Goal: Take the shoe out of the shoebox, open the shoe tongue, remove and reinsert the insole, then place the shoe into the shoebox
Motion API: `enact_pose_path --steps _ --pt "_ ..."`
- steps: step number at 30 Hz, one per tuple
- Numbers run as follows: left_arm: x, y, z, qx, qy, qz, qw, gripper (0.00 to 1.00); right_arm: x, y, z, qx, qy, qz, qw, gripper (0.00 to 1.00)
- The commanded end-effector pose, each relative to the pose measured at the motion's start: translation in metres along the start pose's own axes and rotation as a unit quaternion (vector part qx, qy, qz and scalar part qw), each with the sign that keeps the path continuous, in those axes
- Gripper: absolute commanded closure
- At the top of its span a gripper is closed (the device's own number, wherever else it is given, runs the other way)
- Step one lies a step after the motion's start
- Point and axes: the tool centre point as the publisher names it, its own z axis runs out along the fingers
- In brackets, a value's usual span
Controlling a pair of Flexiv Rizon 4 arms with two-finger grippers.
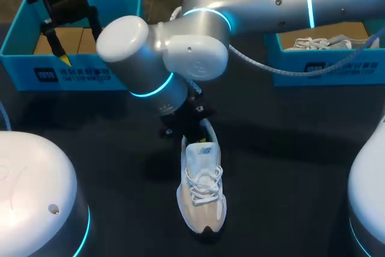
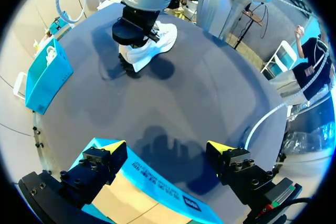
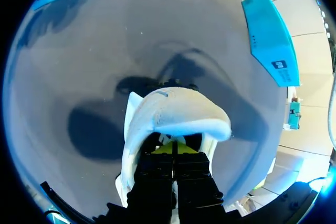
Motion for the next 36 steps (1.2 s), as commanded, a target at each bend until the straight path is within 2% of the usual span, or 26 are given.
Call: enact_pose_path --steps 1,5,13,19,25,29,33,36 --pt "0.000 0.000 -0.001 -0.001 0.001 0.000 1.000 0.00 0.000 -0.010 -0.020 -0.008 -0.030 0.005 1.000 1.00" --pt "0.000 0.000 -0.001 -0.001 0.001 0.000 1.000 0.00 -0.005 -0.014 -0.019 -0.004 -0.054 0.002 0.999 1.00" --pt "0.000 0.000 -0.001 -0.001 0.001 0.000 1.000 0.00 -0.015 -0.012 0.005 0.029 -0.064 -0.003 0.997 1.00" --pt "0.000 0.000 -0.001 -0.001 0.001 0.000 1.000 0.00 -0.015 -0.010 0.025 0.030 -0.042 -0.005 0.999 1.00" --pt "0.000 0.000 -0.001 -0.001 0.001 0.000 1.000 0.00 -0.006 -0.005 0.038 0.039 -0.012 -0.021 0.999 1.00" --pt "0.000 0.000 -0.001 -0.001 0.001 0.000 1.000 0.00 -0.008 -0.003 0.020 0.032 -0.024 -0.032 0.999 1.00" --pt "0.000 0.000 -0.001 -0.001 0.001 0.000 1.000 0.00 -0.010 -0.002 0.002 0.009 -0.038 -0.034 0.999 1.00" --pt "0.000 0.000 -0.001 -0.001 0.001 0.000 1.000 0.00 -0.011 -0.001 -0.001 0.000 -0.041 -0.034 0.999 1.00"
